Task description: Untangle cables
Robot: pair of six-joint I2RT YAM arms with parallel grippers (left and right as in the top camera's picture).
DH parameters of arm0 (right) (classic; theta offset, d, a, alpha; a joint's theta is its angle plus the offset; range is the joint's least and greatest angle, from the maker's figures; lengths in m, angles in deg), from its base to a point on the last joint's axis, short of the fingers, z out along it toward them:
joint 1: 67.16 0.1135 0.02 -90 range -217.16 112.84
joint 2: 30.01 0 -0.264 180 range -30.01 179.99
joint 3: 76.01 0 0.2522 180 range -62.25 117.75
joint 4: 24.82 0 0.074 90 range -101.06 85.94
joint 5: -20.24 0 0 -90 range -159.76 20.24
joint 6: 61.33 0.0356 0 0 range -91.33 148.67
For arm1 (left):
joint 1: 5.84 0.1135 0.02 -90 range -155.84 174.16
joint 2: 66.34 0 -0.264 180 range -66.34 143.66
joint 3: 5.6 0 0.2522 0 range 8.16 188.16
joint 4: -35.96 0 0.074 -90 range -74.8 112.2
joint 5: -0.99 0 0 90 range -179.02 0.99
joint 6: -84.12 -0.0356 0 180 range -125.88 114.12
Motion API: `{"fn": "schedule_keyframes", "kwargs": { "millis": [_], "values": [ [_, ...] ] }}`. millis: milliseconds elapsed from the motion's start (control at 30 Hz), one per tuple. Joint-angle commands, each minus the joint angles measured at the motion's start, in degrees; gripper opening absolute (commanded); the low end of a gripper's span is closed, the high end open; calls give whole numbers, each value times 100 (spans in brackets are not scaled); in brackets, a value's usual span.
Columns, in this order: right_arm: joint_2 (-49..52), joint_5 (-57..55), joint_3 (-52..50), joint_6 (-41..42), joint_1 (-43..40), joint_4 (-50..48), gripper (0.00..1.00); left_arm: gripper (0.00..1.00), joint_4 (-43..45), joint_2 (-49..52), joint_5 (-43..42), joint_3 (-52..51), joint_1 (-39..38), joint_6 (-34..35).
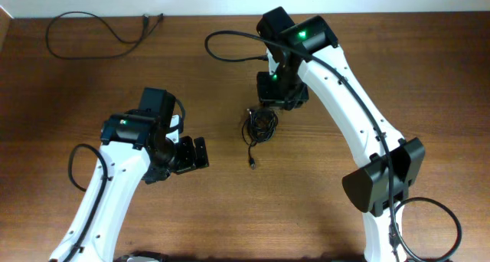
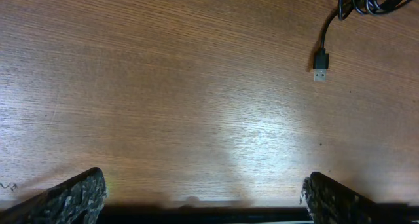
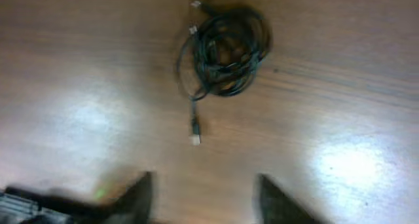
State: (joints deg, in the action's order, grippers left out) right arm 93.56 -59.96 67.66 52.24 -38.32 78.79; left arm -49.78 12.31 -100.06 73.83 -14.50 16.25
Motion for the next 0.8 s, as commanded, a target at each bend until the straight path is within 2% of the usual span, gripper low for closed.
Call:
{"fn": "schedule_keyframes", "kwargs": {
  "millis": [0,33,100,133,200,300,367,533,600,767],
  "values": [
    [-28,-570,-308,92,11,-173,58,99,-9,15,39,-11,-17,37],
    [-7,-398,-599,42,39,-428,58,99,-7,15,37,-11,-17,37],
    [37,229,-1233,-855,216,-1117,58,99,28,15,37,-11,-20,37],
    [57,11,-1690,-1027,358,-1504,59,99,57,15,37,-13,-20,37],
    [57,-22,-2225,-966,496,-1915,59,99,37,15,39,-11,-20,37],
    [57,57,-2887,-1128,833,-2605,53,99,105,15,39,-11,-17,37],
    [57,-260,-3108,-815,1010,-2898,53,99,103,15,39,-13,-17,37],
    [57,-376,-3294,-837,1266,-3792,53,99,85,15,39,-11,-17,37],
    [57,-907,-3294,-831,1287,-3950,53,99,81,15,39,-11,-20,37],
    [133,-966,-3296,-831,1276,-4236,53,99,83,15,39,-13,-17,37]
  ]
}}
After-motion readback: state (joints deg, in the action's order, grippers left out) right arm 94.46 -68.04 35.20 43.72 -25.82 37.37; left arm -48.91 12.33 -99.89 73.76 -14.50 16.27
